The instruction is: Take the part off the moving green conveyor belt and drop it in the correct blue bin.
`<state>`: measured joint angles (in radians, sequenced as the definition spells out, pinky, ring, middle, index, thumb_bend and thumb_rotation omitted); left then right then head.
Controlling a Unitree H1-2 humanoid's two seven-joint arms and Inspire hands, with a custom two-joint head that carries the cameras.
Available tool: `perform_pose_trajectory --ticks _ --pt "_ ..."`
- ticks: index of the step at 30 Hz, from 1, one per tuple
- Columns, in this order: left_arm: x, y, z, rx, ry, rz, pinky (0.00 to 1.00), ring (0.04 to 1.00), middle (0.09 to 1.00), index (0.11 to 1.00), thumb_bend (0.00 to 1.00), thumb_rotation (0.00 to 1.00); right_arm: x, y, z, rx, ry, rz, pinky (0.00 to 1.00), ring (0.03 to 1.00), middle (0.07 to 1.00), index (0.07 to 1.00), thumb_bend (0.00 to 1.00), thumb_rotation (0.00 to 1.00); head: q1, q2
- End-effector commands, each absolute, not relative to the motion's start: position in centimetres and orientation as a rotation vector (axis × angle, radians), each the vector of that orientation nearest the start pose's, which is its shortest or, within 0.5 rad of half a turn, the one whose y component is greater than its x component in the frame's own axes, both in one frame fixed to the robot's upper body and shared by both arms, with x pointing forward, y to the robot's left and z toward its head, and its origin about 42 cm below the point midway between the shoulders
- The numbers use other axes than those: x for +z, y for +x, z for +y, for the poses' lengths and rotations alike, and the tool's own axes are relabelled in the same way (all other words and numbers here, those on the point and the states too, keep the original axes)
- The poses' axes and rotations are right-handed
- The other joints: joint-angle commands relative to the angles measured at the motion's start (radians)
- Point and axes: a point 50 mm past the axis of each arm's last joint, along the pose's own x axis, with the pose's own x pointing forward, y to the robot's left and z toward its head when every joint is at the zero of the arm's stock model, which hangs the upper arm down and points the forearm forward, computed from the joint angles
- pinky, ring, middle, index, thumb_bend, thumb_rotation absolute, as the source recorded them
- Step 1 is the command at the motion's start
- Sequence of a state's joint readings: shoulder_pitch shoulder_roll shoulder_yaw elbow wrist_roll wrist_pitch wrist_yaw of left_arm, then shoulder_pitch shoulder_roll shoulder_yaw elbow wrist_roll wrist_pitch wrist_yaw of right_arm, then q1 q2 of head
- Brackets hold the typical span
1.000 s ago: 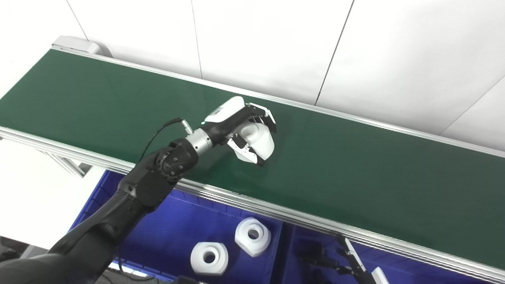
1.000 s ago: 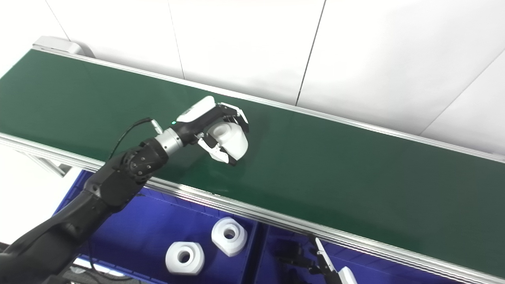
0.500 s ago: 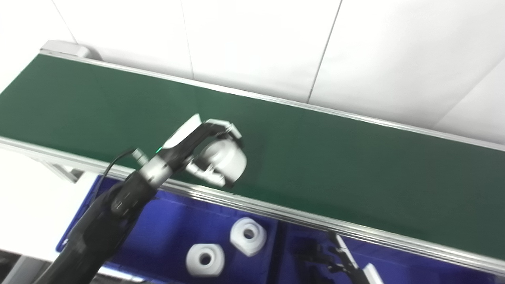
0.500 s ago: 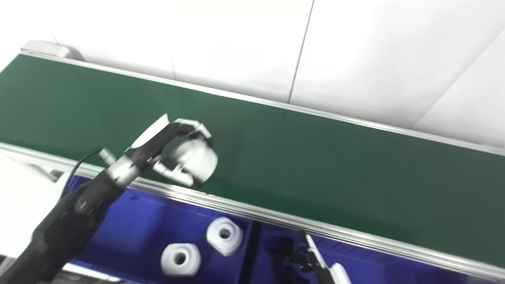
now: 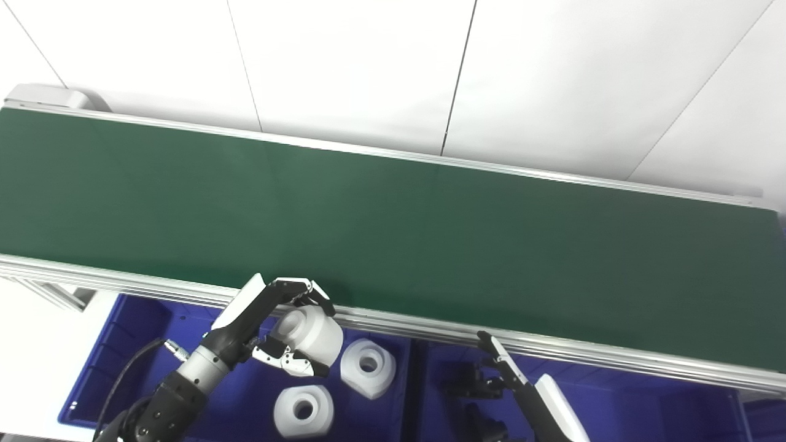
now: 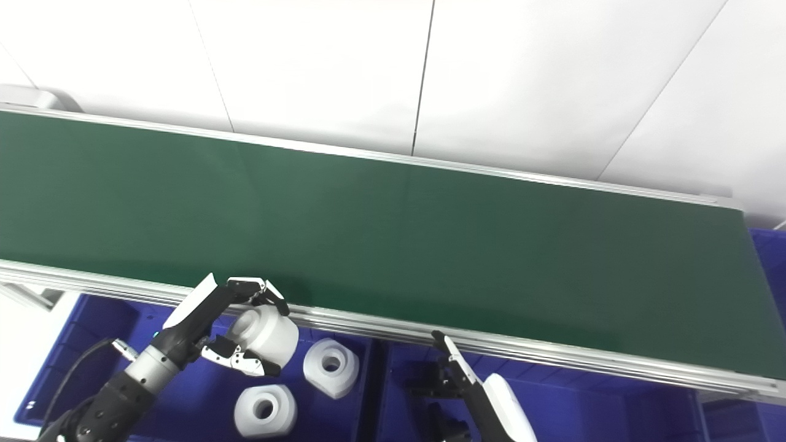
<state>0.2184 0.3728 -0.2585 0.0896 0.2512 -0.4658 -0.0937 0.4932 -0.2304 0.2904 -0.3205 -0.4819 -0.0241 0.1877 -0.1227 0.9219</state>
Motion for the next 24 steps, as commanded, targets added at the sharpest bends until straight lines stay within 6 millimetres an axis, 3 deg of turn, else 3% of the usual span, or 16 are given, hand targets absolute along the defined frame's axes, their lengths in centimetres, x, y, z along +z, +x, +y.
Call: perform_pose_trajectory --ticks 1,11,14,16,19,24 --pt "4.0 17.9 27.1 -0.537 0.576 -0.074 0.47 0.520 0.475 0.516 0.51 0.00 9.1 11.3 -20.2 0.449 -0.573 0.137 0.72 0.892 0.954 0.996 0.84 0.35 -0.007 0.007" --pt "3.7 17.9 26.3 -0.676 0.742 -0.044 0.56 0.605 0.501 0.494 0.51 0.00 10.0 11.6 -20.1 0.442 -0.569 0.134 0.71 0.888 0.951 0.991 0.84 0.32 0.002 0.039" --pt "4.1 18.1 26.0 -0.720 0.814 -0.023 0.61 0.673 0.667 0.498 0.50 0.06 10.2 11.6 -20.1 0.442 -0.578 0.135 0.70 0.887 0.955 0.994 0.84 0.34 0.001 0.050" --pt "4.4 18.1 25.8 -0.762 0.851 -0.015 0.62 0.694 0.714 0.500 0.50 0.08 10.3 11.6 -20.2 0.440 -0.576 0.132 0.72 0.893 0.954 0.994 0.84 0.35 0.003 0.055" --pt "5.0 18.0 25.5 -0.811 0.871 0.015 0.65 0.729 0.760 0.703 0.60 0.35 10.4 11.6 -20.2 0.439 -0.565 0.133 0.70 0.896 0.957 0.993 0.83 0.34 0.007 0.057" --pt "6.5 16.5 24.6 -0.883 0.847 0.025 0.67 0.757 0.771 0.750 0.67 0.48 10.4 11.5 -20.3 0.436 -0.568 0.133 0.67 0.871 0.957 0.990 0.83 0.33 0.020 0.063"
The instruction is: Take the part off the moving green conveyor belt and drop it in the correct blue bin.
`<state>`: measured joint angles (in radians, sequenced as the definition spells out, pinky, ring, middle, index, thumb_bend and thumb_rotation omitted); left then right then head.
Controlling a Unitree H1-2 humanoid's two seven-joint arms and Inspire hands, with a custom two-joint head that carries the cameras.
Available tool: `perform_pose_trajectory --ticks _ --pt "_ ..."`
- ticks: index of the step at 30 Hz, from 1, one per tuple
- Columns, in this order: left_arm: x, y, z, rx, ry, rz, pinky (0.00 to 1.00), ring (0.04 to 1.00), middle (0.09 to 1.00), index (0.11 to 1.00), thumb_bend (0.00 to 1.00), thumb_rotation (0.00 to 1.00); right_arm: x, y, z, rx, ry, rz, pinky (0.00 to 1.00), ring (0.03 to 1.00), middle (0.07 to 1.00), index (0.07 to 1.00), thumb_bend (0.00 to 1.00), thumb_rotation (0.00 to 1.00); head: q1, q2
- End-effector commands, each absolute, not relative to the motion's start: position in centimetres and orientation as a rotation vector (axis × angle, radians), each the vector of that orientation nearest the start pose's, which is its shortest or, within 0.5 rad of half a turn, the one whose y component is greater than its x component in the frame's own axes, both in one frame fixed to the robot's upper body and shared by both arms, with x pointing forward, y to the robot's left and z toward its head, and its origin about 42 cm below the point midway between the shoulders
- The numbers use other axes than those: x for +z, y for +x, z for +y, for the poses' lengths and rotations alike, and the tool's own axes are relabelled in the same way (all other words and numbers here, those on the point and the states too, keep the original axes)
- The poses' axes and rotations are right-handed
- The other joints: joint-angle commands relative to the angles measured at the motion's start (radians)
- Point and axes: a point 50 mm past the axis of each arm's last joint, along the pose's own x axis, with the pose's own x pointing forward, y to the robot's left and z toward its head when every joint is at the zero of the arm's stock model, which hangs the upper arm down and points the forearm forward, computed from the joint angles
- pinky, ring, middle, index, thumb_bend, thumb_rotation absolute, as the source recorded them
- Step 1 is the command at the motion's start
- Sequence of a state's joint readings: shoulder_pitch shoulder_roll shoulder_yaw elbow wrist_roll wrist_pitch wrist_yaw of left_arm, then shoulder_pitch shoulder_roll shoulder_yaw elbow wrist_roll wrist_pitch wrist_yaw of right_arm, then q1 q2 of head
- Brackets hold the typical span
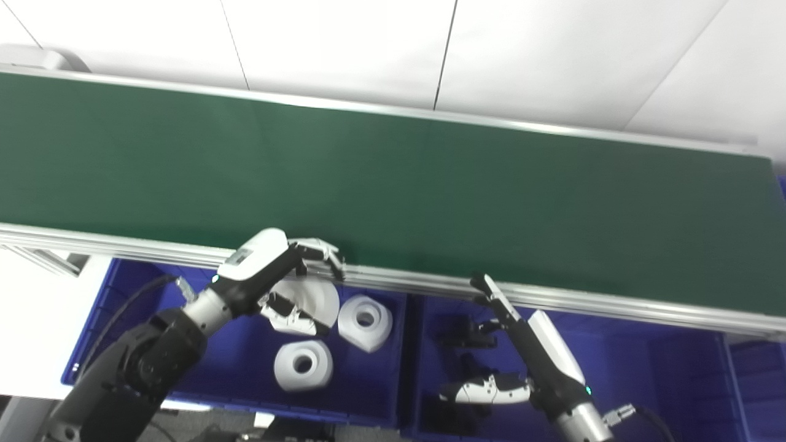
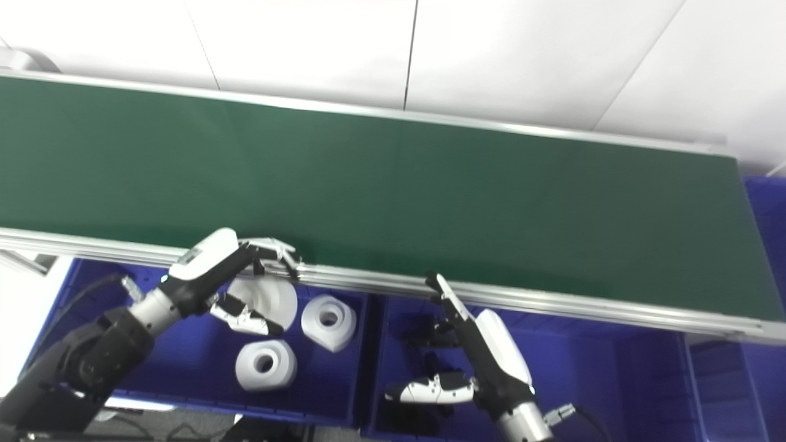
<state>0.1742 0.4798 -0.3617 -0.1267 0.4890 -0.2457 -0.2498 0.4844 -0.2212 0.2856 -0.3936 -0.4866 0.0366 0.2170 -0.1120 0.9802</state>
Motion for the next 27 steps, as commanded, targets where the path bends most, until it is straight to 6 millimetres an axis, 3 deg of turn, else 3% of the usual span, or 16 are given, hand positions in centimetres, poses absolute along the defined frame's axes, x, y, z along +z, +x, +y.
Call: perform_pose_trajectory --ticks 1,7,11,14,16,22,27 --pt "6.8 16.1 24.5 -0.889 0.839 0.023 0.68 0.762 0.776 0.754 0.66 0.48 10.4 11.5 -20.4 0.437 -0.570 0.133 0.69 0.881 0.958 0.991 0.83 0.34 0.012 0.006" --pt "7.9 14.3 24.3 -0.904 0.814 -0.003 0.69 0.779 0.807 0.777 0.66 0.51 10.6 11.5 -20.5 0.440 -0.562 0.135 0.76 0.911 0.961 0.992 0.83 0.35 0.015 0.006" --pt "8.9 12.5 24.5 -0.863 0.773 -0.051 0.67 0.774 0.809 0.777 0.64 0.48 10.8 11.4 -20.5 0.434 -0.554 0.138 0.58 0.843 0.967 0.991 0.83 0.34 0.018 0.006" --pt "9.3 11.3 24.7 -0.832 0.755 -0.094 0.70 0.806 0.830 0.787 0.64 0.51 10.8 11.4 -20.6 0.437 -0.566 0.135 0.70 0.887 0.961 0.992 0.83 0.35 0.019 0.006" --pt "9.5 10.6 24.8 -0.812 0.751 -0.114 0.73 0.834 0.855 0.803 0.65 0.53 10.7 11.4 -20.6 0.441 -0.565 0.135 0.73 0.900 0.961 0.993 0.83 0.36 0.020 0.007" --pt "9.5 9.5 25.5 -0.754 0.683 -0.132 0.81 0.879 0.897 0.854 0.67 0.54 10.7 11.5 -20.6 0.442 -0.560 0.141 0.70 0.908 0.968 0.995 0.83 0.35 0.020 0.008" --pt "9.3 10.2 25.1 -0.722 0.637 -0.136 0.83 0.912 0.943 0.920 0.68 0.53 10.7 11.5 -20.5 0.439 -0.552 0.133 0.75 0.912 0.966 0.991 0.83 0.35 0.015 0.010"
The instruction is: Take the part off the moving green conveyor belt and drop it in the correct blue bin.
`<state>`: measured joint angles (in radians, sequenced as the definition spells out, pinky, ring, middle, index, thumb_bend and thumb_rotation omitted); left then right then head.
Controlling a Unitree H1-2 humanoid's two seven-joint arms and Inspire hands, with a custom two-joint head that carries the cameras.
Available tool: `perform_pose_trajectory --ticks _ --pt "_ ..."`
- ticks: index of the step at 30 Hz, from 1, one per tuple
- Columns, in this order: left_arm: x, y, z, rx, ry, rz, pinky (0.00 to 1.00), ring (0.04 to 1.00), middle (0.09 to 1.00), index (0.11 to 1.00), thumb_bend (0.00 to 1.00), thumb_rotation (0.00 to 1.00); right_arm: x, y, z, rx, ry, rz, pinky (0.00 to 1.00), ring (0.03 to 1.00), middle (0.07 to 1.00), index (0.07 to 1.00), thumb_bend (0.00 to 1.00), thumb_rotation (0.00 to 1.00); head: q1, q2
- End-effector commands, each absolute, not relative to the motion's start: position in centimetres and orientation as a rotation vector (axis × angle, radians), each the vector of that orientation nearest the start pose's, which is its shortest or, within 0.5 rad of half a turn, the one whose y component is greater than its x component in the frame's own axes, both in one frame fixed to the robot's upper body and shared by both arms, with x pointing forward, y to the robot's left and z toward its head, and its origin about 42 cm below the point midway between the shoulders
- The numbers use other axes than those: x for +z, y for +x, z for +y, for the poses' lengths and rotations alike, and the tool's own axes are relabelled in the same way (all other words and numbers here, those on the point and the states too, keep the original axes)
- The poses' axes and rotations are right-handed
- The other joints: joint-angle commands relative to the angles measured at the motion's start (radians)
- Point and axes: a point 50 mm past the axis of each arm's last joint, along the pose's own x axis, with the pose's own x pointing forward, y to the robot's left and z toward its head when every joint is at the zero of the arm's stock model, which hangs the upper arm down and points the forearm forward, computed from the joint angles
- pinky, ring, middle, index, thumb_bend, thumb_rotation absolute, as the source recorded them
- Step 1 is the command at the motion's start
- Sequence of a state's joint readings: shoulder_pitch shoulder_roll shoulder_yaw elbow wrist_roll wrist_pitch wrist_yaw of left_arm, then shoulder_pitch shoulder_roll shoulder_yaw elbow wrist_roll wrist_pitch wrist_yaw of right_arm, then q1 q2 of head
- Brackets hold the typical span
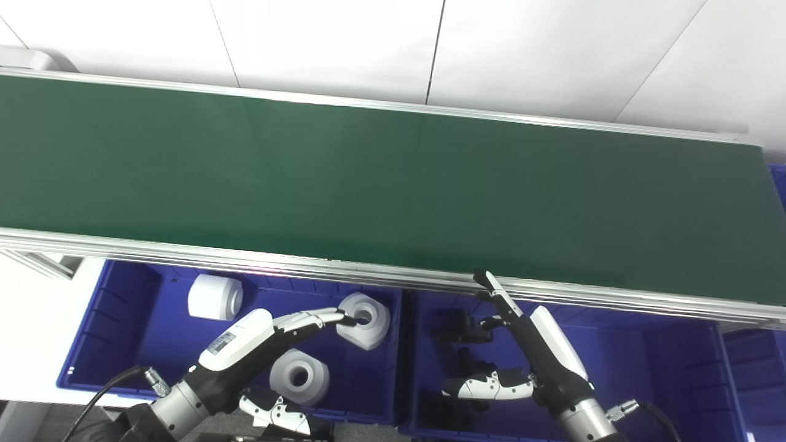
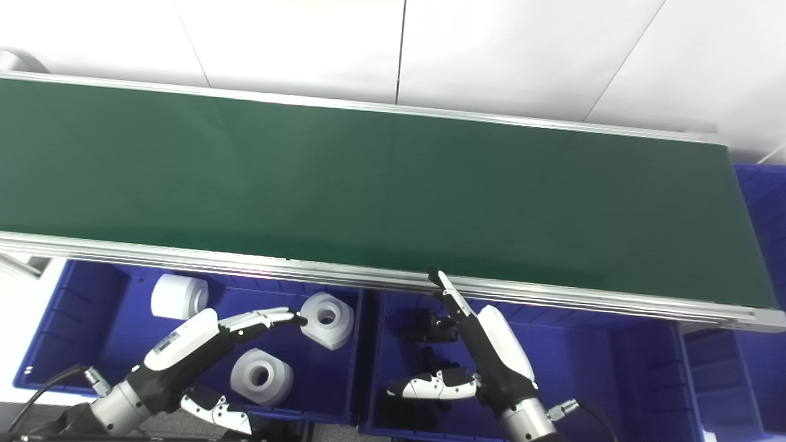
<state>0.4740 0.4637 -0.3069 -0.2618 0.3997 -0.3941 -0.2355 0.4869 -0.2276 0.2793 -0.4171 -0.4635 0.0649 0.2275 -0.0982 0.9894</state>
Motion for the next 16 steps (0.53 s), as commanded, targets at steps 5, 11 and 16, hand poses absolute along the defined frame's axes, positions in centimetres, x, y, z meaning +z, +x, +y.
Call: perform_pose_trajectory --ticks 5,11,16 --pt "8.9 11.6 24.0 -0.687 0.538 -0.099 0.85 0.923 0.963 0.944 0.69 0.53 10.8 11.5 -20.5 0.442 -0.564 0.130 0.76 0.913 0.965 0.995 0.83 0.37 -0.003 -0.001" --pt "7.6 13.9 22.5 -0.654 0.427 -0.094 0.90 0.960 0.987 0.968 0.68 0.48 10.9 11.4 -20.4 0.441 -0.551 0.133 0.71 0.904 0.967 0.998 0.85 0.37 -0.021 0.001" --pt "6.4 15.5 21.5 -0.680 0.384 -0.068 0.94 0.989 1.000 0.992 0.67 0.47 10.8 11.4 -20.4 0.444 -0.554 0.136 0.73 0.918 0.975 1.000 0.86 0.38 -0.063 -0.005"
